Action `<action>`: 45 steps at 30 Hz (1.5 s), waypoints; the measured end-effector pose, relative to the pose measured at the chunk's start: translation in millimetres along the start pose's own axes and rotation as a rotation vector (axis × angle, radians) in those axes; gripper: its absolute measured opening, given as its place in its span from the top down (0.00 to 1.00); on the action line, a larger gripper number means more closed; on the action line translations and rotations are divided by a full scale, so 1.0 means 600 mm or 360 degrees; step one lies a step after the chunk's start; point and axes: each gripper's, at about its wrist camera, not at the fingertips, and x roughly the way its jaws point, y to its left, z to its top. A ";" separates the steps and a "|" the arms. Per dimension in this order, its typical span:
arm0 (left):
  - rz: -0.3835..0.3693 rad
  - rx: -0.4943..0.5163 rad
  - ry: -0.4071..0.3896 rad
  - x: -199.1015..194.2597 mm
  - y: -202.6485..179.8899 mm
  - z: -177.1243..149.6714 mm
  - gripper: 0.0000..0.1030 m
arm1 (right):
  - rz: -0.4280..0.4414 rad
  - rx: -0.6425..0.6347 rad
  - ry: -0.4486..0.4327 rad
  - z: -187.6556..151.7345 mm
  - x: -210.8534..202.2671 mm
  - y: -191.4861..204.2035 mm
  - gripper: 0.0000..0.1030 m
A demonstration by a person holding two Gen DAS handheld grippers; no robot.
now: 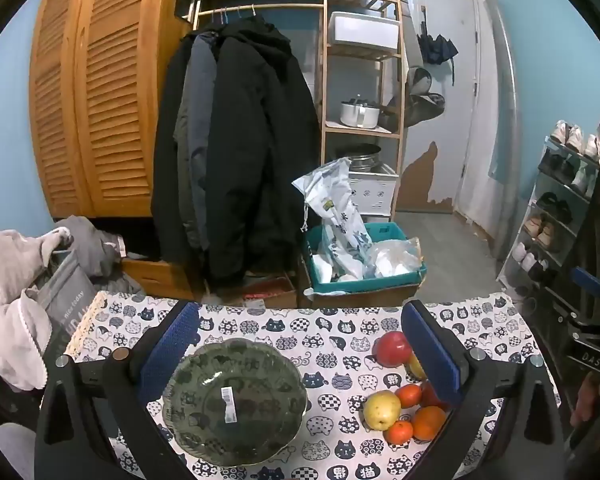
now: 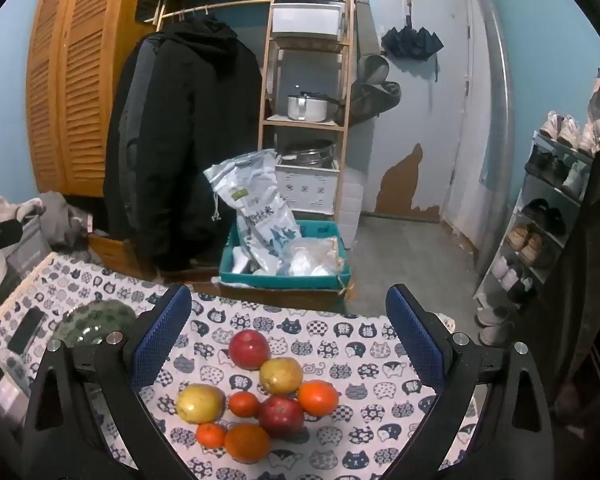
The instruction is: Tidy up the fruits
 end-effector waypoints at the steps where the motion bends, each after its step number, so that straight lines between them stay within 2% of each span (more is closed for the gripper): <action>1: -0.0004 0.0002 0.0001 0.000 0.000 0.000 0.01 | -0.0001 -0.0001 0.0001 0.000 0.000 0.000 0.07; 45: 0.0008 0.0030 -0.0039 -0.015 -0.001 0.007 0.01 | 0.0003 -0.0017 0.0016 0.003 -0.004 0.009 0.07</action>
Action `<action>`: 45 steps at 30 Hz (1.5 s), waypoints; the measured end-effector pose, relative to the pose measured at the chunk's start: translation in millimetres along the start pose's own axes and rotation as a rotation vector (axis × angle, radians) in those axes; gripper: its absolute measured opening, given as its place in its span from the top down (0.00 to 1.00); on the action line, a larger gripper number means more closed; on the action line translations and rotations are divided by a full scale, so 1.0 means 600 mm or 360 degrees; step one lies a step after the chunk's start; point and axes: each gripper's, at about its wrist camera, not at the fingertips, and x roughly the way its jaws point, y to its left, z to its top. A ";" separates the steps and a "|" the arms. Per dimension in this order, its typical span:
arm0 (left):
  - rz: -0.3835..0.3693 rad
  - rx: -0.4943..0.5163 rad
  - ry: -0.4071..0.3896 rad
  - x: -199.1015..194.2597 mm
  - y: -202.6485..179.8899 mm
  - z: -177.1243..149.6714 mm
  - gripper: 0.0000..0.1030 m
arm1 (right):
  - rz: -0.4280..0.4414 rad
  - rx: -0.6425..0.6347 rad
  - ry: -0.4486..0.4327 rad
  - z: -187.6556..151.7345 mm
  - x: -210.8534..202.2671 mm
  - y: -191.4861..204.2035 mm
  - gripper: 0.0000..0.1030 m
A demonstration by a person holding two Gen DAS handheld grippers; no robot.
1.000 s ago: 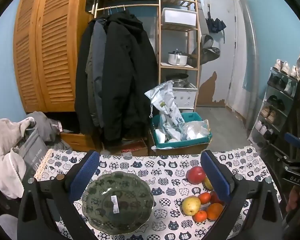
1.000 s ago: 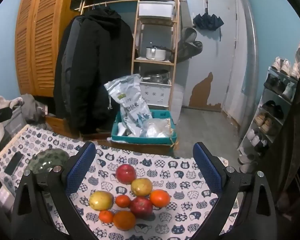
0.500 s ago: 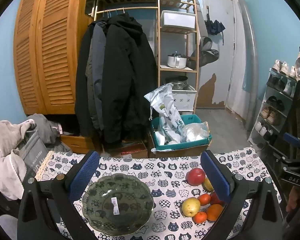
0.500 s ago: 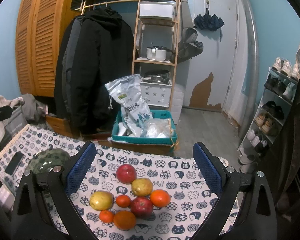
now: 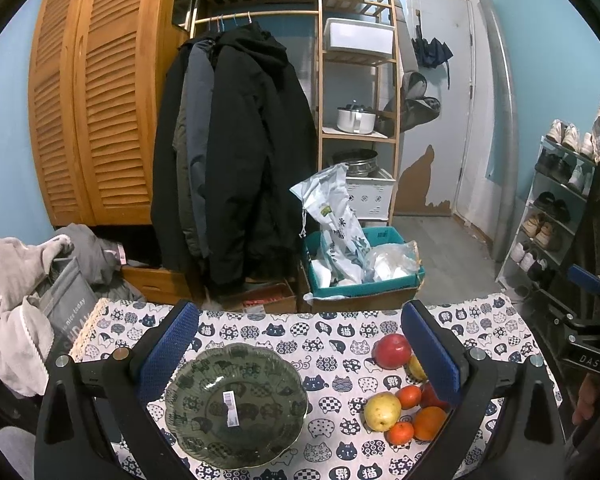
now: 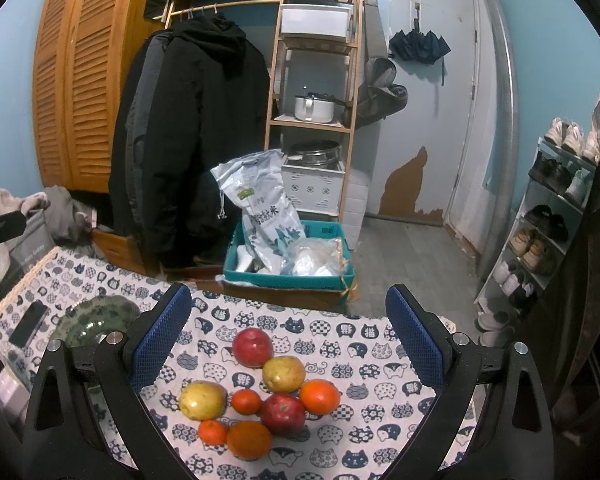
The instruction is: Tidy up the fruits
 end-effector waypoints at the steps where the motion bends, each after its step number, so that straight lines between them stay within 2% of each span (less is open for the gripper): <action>1: 0.0000 0.0000 -0.0001 0.000 0.000 0.000 0.01 | 0.0000 0.0000 0.0000 0.000 0.000 0.001 0.07; 45: -0.0041 -0.0007 0.0019 -0.002 -0.014 -0.008 0.01 | -0.0003 -0.0007 -0.0003 0.000 -0.002 0.003 0.07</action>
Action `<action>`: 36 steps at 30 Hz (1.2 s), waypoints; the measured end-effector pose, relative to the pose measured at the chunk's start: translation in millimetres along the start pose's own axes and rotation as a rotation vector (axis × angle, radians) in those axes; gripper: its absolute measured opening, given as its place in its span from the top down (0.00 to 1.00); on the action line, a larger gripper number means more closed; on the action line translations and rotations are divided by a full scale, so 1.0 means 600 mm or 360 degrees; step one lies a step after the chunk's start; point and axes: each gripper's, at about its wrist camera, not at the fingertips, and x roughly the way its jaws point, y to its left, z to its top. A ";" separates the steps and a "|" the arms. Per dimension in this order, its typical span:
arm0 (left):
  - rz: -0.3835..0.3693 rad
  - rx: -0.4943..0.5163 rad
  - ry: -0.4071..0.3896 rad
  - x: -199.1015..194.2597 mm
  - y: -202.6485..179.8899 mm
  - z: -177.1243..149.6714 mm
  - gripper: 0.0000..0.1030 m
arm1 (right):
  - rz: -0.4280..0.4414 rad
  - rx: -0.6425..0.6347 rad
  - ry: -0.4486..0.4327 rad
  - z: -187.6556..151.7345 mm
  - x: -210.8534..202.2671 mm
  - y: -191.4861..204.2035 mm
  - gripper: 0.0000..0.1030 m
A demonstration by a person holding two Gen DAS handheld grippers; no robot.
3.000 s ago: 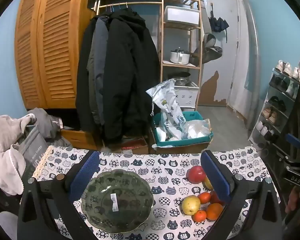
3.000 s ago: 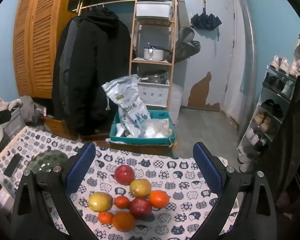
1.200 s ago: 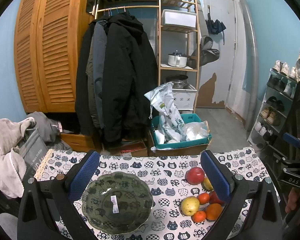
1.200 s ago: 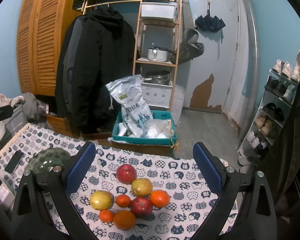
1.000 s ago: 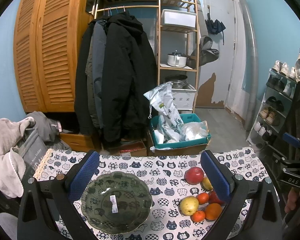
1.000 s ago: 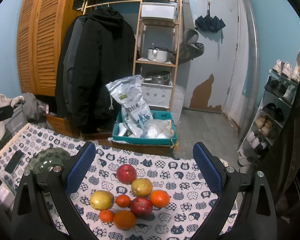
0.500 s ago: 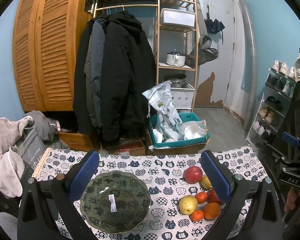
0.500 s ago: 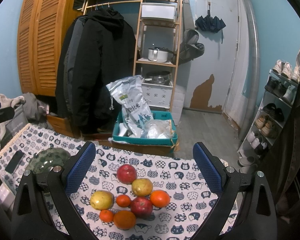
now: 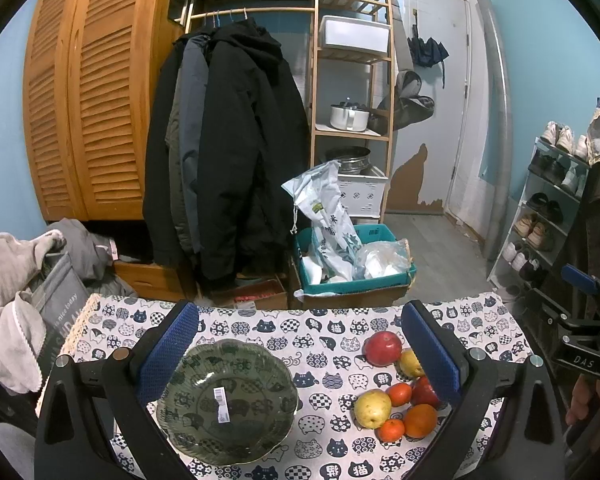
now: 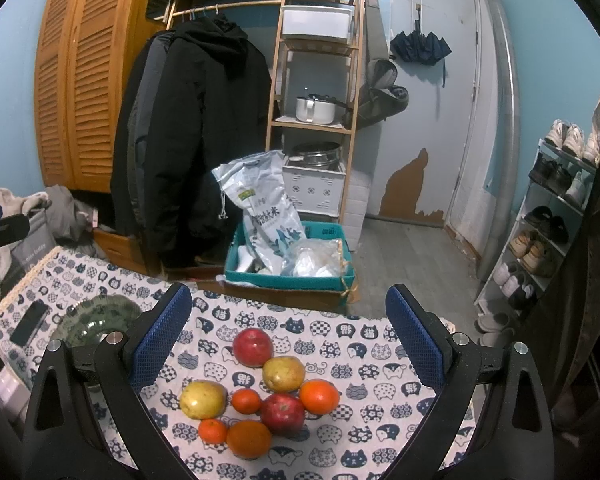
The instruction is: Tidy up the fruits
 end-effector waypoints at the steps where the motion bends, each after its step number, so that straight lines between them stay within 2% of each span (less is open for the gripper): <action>1: 0.0002 -0.0001 -0.0001 0.000 0.002 0.001 0.01 | -0.0001 -0.0001 0.0000 0.000 0.000 0.001 0.07; 36: -0.0004 -0.0001 0.0013 0.002 -0.005 -0.002 0.01 | -0.0012 -0.0002 0.0024 -0.006 -0.003 -0.009 0.07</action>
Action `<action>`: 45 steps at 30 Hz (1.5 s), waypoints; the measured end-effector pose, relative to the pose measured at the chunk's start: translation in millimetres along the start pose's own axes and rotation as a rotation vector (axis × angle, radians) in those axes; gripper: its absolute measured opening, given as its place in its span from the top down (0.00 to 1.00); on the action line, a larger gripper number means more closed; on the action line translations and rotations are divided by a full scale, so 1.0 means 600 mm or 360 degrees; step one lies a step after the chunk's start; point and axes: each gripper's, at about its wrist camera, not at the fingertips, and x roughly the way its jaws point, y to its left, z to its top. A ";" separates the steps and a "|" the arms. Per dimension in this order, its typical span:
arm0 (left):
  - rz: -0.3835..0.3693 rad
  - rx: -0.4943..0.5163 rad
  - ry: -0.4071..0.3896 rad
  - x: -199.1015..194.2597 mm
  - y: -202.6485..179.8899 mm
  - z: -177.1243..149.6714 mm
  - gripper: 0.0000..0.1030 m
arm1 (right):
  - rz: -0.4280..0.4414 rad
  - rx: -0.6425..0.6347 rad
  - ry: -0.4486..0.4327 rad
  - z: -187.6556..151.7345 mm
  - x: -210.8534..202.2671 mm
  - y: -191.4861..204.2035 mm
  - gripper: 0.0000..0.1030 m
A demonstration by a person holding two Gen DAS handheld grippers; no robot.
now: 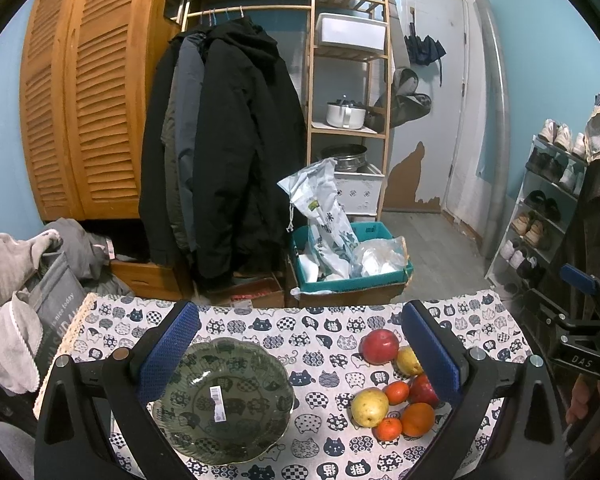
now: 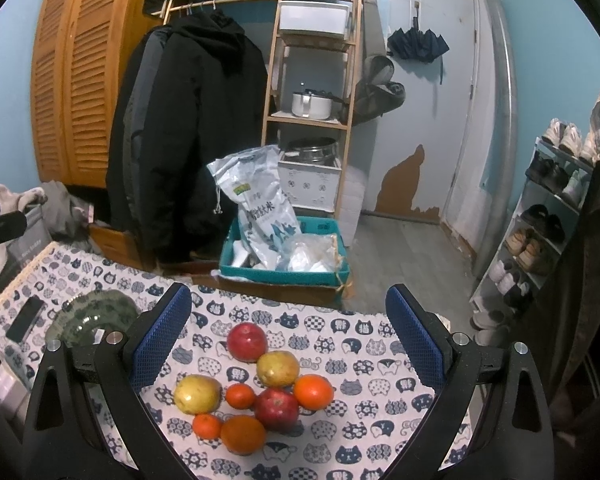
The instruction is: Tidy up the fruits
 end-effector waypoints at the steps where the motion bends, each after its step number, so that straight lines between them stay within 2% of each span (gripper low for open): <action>1: 0.0000 0.0005 0.0009 0.002 -0.003 -0.003 0.01 | -0.0003 -0.0001 0.0010 -0.002 0.001 -0.002 0.07; 10: -0.0037 0.0061 0.0139 0.046 -0.027 -0.021 0.01 | -0.0031 0.0012 0.0125 -0.017 0.027 -0.019 0.07; 19: -0.0084 0.0072 0.0345 0.115 -0.041 -0.054 0.01 | -0.0042 0.0022 0.0259 -0.036 0.059 -0.029 0.07; 32: -0.0115 0.0115 0.0660 0.220 -0.080 -0.121 0.01 | -0.0047 0.0077 0.0559 -0.097 0.135 -0.051 0.07; 45: -0.0115 0.0155 0.0951 0.323 -0.109 -0.196 0.01 | -0.0043 0.0225 0.0854 -0.177 0.234 -0.081 0.07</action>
